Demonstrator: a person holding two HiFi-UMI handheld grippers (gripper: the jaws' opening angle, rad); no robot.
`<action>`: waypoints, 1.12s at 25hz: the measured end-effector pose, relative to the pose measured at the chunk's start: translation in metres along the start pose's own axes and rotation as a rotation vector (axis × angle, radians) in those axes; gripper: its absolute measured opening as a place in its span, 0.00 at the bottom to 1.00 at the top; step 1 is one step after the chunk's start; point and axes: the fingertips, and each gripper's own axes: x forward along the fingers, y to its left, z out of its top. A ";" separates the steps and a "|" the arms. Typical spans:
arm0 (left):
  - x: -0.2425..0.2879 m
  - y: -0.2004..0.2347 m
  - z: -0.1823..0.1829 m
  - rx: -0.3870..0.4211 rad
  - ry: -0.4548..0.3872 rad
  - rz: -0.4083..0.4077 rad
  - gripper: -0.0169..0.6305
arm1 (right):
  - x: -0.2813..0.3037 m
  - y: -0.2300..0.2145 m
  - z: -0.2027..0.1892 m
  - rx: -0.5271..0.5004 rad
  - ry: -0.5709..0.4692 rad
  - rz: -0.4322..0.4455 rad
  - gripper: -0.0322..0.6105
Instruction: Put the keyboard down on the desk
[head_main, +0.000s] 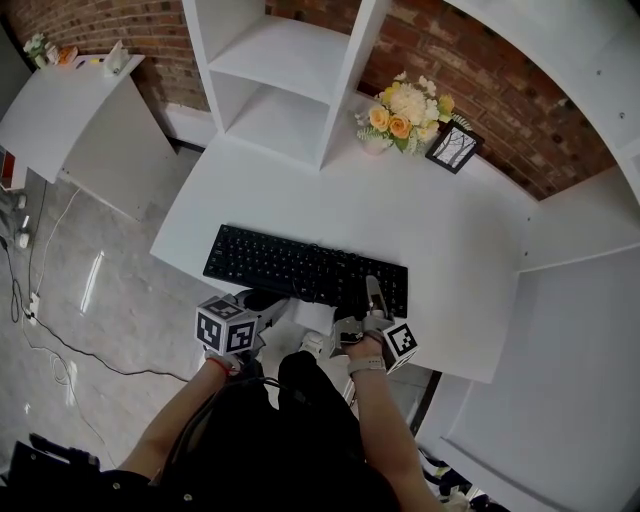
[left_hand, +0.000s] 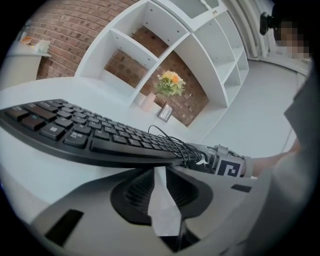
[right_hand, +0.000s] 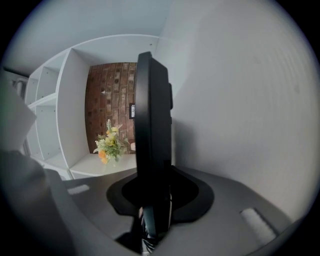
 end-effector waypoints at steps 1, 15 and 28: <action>0.001 0.000 0.001 -0.006 -0.002 0.000 0.13 | 0.000 0.002 -0.002 -0.006 0.016 0.011 0.20; 0.009 -0.001 0.001 -0.040 -0.001 -0.025 0.06 | -0.026 0.006 -0.051 -0.234 0.333 0.046 0.40; 0.010 0.003 0.005 -0.045 0.012 -0.005 0.03 | -0.044 -0.003 -0.109 -0.643 0.669 -0.019 0.34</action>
